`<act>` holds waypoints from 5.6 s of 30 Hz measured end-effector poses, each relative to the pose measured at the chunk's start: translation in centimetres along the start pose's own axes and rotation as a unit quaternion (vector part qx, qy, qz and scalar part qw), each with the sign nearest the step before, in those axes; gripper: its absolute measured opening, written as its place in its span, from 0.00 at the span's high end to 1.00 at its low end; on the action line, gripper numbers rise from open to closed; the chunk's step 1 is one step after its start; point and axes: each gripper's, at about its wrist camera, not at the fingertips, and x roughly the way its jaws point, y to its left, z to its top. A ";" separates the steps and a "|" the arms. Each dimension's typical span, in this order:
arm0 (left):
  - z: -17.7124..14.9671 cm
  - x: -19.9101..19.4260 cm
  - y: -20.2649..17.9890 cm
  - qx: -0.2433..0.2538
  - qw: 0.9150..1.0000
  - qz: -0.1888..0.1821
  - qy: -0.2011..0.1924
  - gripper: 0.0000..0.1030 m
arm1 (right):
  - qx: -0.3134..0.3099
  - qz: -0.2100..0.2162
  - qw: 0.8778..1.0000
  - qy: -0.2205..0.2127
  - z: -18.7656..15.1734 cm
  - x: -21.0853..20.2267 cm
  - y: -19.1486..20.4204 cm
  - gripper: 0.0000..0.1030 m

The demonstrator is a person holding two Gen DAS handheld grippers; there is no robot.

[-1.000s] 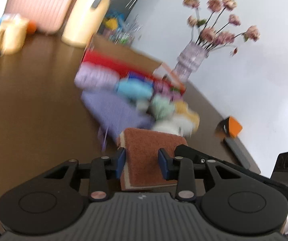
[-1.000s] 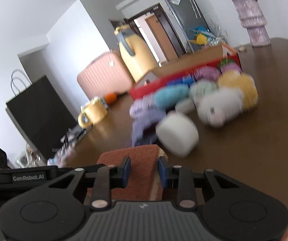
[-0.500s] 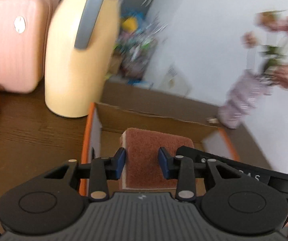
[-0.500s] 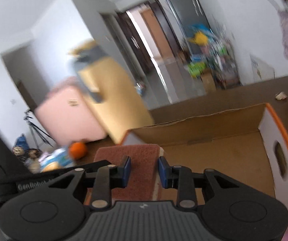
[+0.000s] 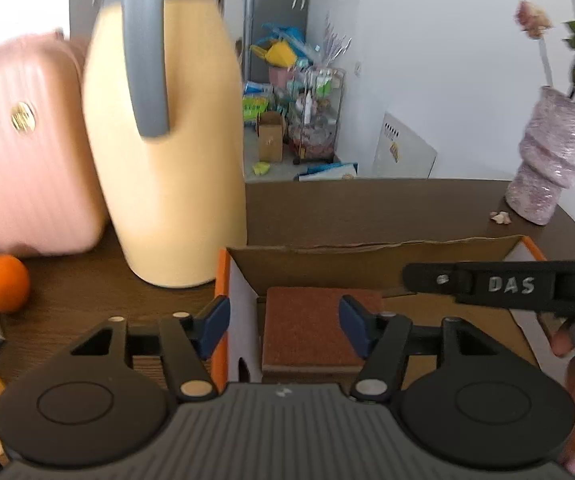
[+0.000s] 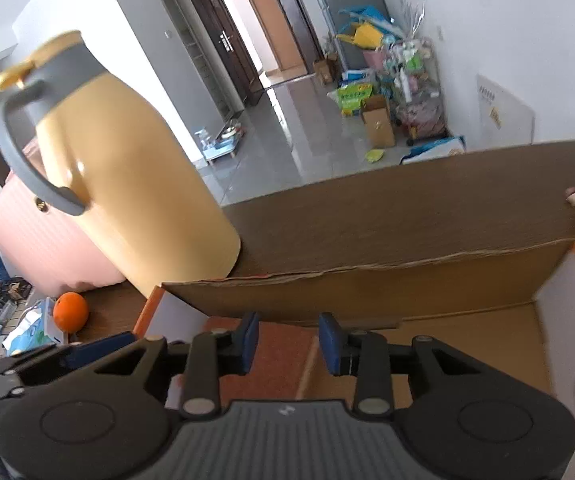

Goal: Organize soft objects

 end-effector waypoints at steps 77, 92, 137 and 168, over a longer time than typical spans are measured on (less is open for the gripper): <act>-30.3 -24.3 2.9 -0.019 0.986 0.126 -0.104 0.00 | 0.021 0.006 0.994 -0.103 -32.8 -17.9 5.4 0.88; -31.8 -24.6 -1.0 -0.039 0.995 -0.013 -0.087 0.00 | -0.064 0.056 0.994 -0.068 -37.7 -26.2 1.0 0.80; -35.4 -28.1 -3.0 -0.013 0.997 -0.077 -0.028 0.34 | -0.124 -0.029 0.985 -0.118 -41.0 -28.1 2.5 0.60; -30.7 -28.2 -2.6 -0.020 0.986 -0.147 -0.072 0.94 | -0.103 0.000 0.984 -0.145 -39.0 -28.5 2.2 0.96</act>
